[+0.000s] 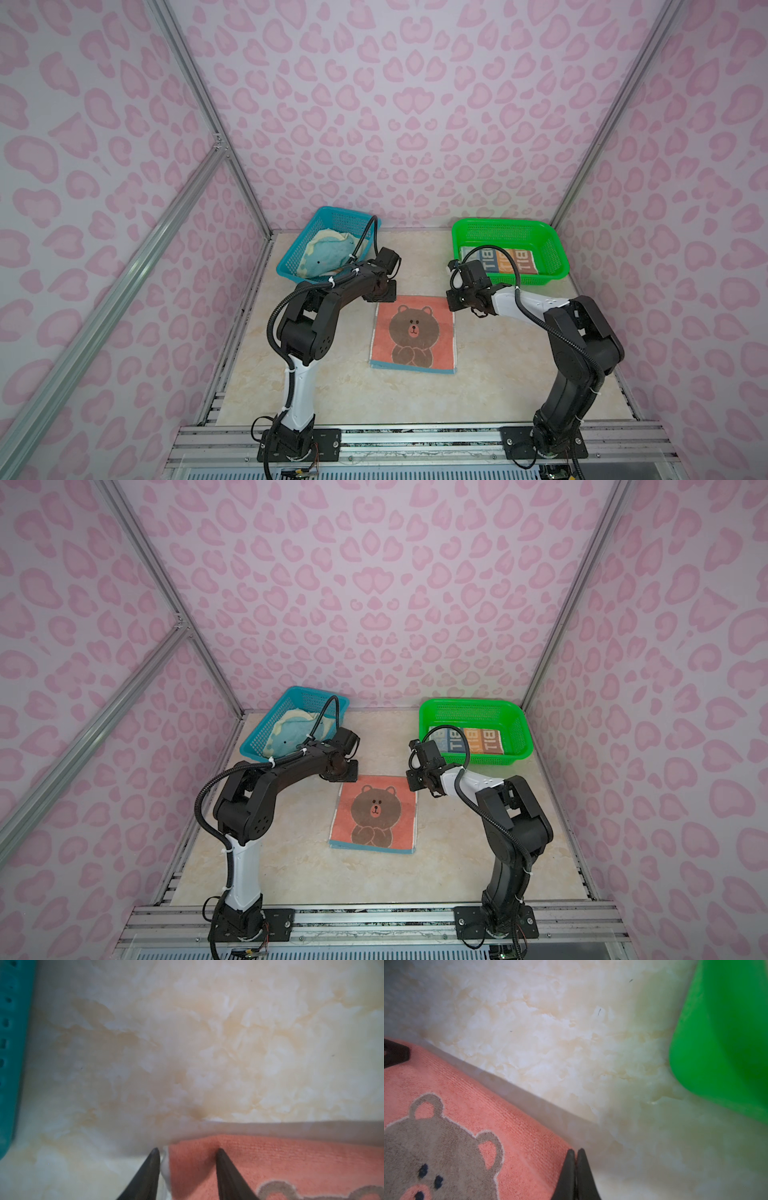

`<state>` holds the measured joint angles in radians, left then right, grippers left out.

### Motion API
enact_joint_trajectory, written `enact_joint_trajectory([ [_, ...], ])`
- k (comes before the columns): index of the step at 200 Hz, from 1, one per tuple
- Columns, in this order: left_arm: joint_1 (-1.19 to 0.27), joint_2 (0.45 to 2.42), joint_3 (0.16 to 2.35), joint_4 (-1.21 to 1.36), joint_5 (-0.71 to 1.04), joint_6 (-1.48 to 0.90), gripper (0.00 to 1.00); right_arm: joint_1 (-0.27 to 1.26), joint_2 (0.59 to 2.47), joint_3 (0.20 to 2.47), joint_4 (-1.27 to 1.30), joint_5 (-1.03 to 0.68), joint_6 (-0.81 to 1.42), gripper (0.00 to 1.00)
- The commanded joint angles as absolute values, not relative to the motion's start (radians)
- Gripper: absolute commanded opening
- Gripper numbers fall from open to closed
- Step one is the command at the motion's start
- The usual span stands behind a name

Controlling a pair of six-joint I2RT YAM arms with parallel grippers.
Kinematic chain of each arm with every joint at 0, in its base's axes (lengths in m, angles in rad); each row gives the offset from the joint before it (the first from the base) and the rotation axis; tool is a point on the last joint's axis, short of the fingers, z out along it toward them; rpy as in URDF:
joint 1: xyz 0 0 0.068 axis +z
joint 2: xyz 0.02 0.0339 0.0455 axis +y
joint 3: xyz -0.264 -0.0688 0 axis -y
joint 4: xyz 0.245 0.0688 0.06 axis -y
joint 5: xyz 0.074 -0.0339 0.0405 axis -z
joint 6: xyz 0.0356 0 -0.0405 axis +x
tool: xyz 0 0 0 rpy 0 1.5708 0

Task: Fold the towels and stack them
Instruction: 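Lower both grippers to the towel's far corners and pinch them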

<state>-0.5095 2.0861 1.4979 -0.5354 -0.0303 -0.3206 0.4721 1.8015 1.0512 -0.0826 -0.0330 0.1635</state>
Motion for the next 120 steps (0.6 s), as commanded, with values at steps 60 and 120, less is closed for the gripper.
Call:
enact_joint_trajectory([
  [60,-0.494,2.153,1.529,-0.557,-0.042,-0.341,0.35,0.472,1.813,1.052,-0.094,-0.040,0.151,0.00],
  [120,-0.494,2.152,1.519,-0.564,-0.034,-0.342,0.02,0.472,1.817,1.055,-0.085,-0.048,0.151,0.00],
])
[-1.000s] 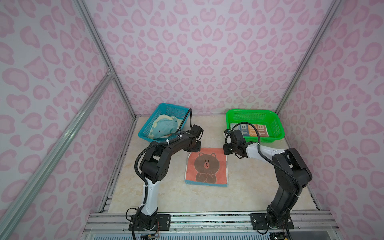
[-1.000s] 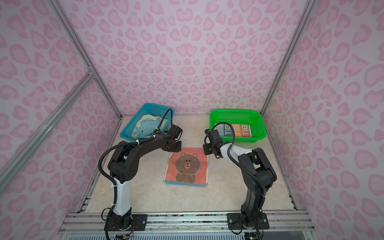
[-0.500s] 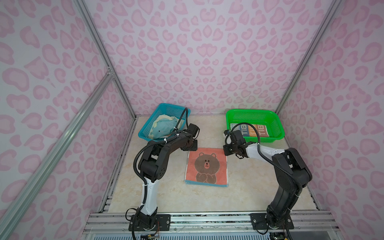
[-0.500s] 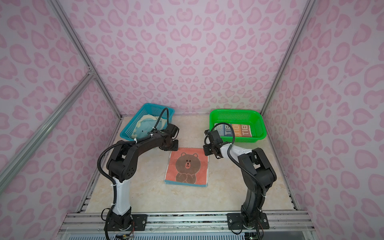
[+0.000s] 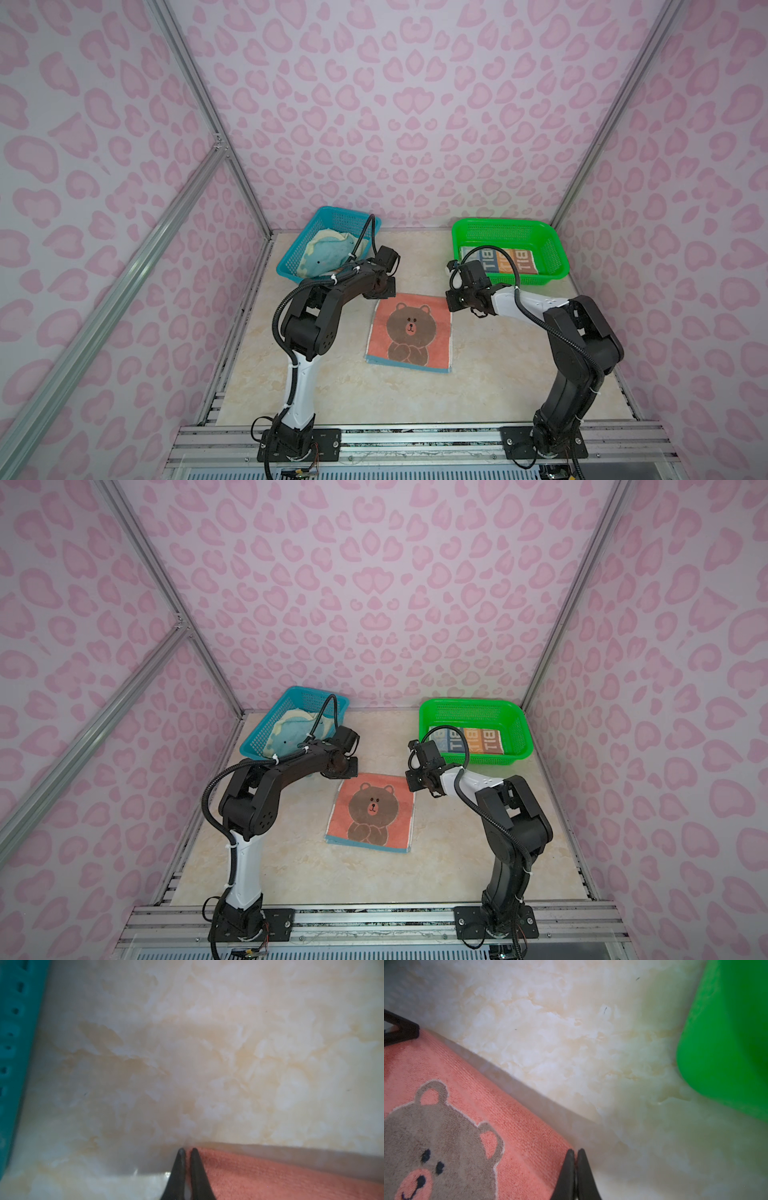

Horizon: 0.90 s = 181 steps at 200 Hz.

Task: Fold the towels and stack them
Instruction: 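Lower both grippers to the towel's far corners and pinch them, then fold the far edge toward the robot with both grippers over the towel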

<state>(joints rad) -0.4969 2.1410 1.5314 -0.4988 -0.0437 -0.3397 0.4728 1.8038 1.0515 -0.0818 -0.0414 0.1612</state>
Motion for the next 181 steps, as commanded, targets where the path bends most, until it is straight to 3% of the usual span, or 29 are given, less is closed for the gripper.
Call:
enact_joint_trajectory([
  [1,-0.494,2.151,1.519,-0.563,-0.035,-0.343,0.02,0.472,1.817,1.054,-0.085,-0.048,0.151,0.00],
  [111,-0.494,1.972,1.501,-0.394,-0.083,-0.308,0.02,0.404,1.771,1.099,-0.025,-0.185,0.179,0.00],
  [181,-0.495,1.822,1.294,-0.254,-0.073,-0.271,0.02,0.381,1.695,1.023,0.045,-0.298,0.209,0.00],
])
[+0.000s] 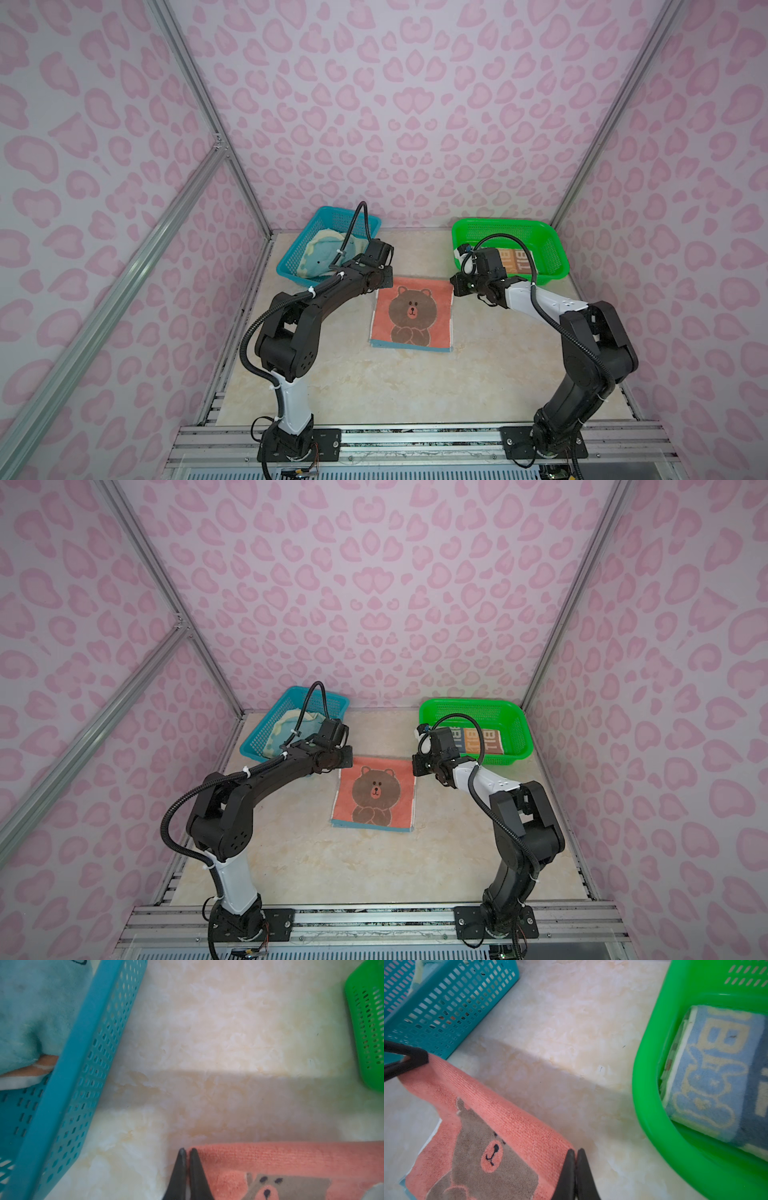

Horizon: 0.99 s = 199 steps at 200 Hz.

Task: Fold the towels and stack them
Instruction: 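Fold the far edge toward the robot with both grippers over the towel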

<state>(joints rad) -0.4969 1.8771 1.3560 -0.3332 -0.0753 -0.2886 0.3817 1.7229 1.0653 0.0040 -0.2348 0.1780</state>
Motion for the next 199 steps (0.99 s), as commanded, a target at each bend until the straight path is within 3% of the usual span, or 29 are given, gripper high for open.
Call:
enact_joint_trajectory([
  [1,-0.495,1.819,1.291,-0.254,-0.072,-0.270,0.02,0.381,1.693,1.019,0.048,-0.299,0.210,0.00],
  [104,-0.596,1.618,1.098,-0.298,-0.123,-0.244,0.02,0.406,1.417,0.776,-0.008,-0.386,0.225,0.00],
  [199,-0.682,1.519,0.929,-0.323,-0.227,-0.324,0.02,0.578,1.317,0.597,-0.061,-0.262,0.270,0.00],
])
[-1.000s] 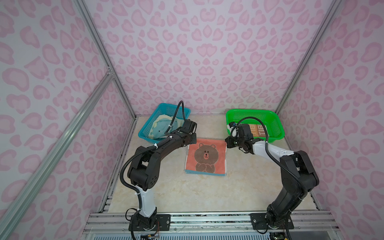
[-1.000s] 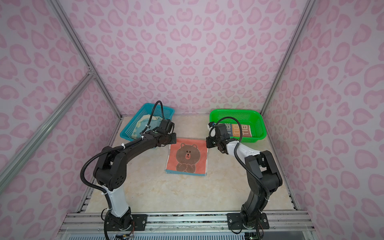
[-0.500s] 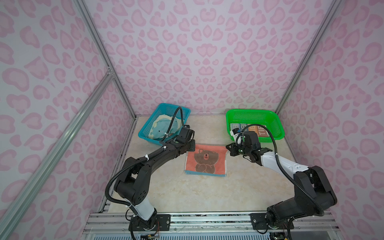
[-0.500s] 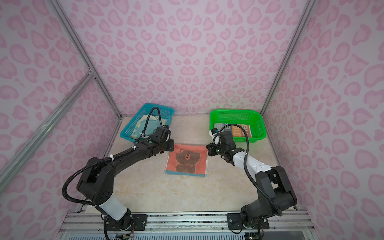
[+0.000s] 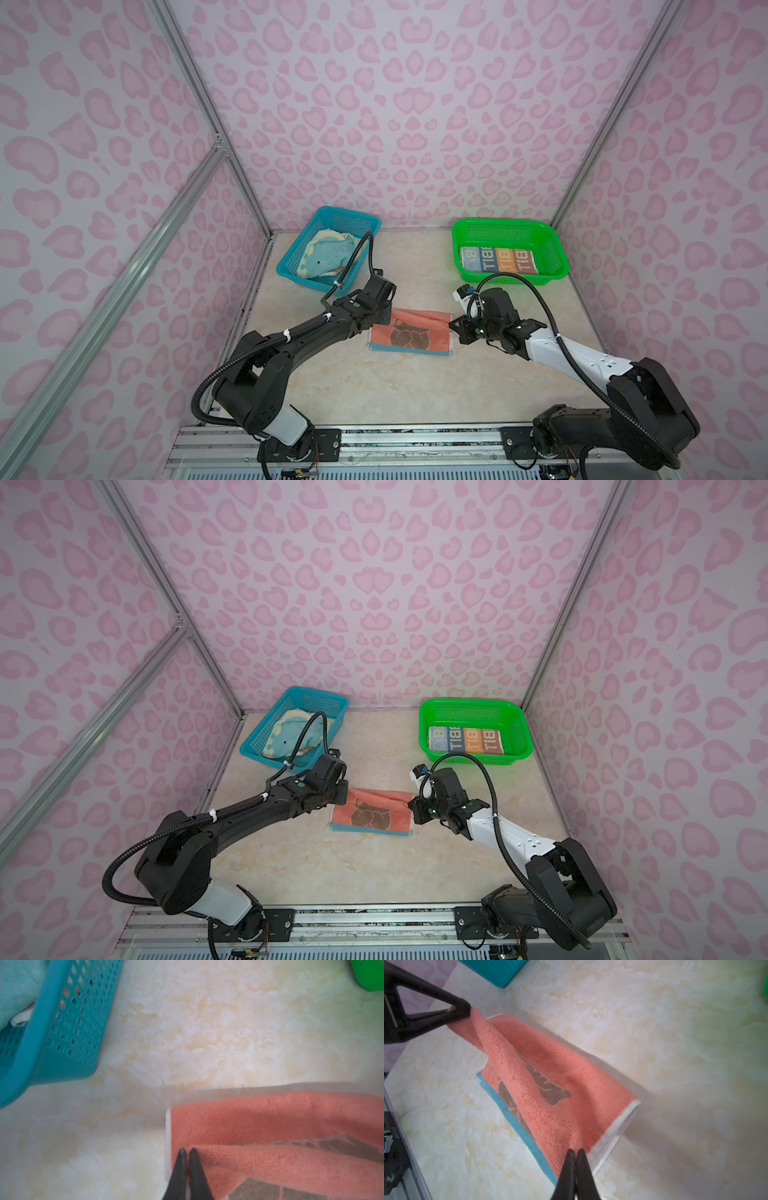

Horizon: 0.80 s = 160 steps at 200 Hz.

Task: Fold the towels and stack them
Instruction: 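Fold the far edge toward the robot with both grippers over the towel, then release the fold and move both grippers to the folded edge nearest the robot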

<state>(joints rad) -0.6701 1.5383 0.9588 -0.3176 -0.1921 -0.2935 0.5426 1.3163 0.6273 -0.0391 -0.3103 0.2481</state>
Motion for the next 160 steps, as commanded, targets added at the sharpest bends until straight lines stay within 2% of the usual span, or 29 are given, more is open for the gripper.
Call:
enact_joint_trajectory([
  [1,-0.682,1.520,0.928,-0.323,-0.229,-0.324,0.02,0.580,1.317,0.595,-0.060,-0.261,0.271,0.00],
  [35,-0.707,1.533,0.892,-0.312,-0.241,-0.338,0.03,0.641,1.367,0.575,-0.057,-0.236,0.293,0.00],
  [43,-0.717,1.534,0.885,-0.312,-0.256,-0.346,0.09,0.645,1.382,0.572,-0.054,-0.236,0.295,0.00],
  [53,-0.728,1.531,0.873,-0.312,-0.269,-0.353,0.22,0.649,1.398,0.572,-0.053,-0.233,0.302,0.00],
  [65,-0.739,1.519,0.861,-0.315,-0.287,-0.366,0.25,0.651,1.409,0.571,-0.057,-0.238,0.302,0.00],
  [71,-0.743,1.511,0.854,-0.315,-0.293,-0.372,0.29,0.653,1.411,0.573,-0.063,-0.239,0.301,0.00],
  [78,-0.746,1.498,0.843,-0.314,-0.293,-0.375,0.35,0.654,1.409,0.574,-0.070,-0.246,0.298,0.03],
  [83,-0.749,1.489,0.837,-0.313,-0.298,-0.378,0.42,0.655,1.405,0.575,-0.073,-0.253,0.295,0.06],
  [95,-0.751,1.467,0.823,-0.316,-0.305,-0.385,0.49,0.656,1.387,0.576,-0.090,-0.258,0.289,0.14],
  [125,-0.756,1.404,0.813,-0.359,-0.359,-0.398,0.54,0.656,1.315,0.577,-0.133,-0.248,0.286,0.26],
  [160,-0.755,1.332,0.863,-0.434,-0.377,-0.377,0.58,0.632,1.237,0.565,-0.172,-0.125,0.336,0.43],
])
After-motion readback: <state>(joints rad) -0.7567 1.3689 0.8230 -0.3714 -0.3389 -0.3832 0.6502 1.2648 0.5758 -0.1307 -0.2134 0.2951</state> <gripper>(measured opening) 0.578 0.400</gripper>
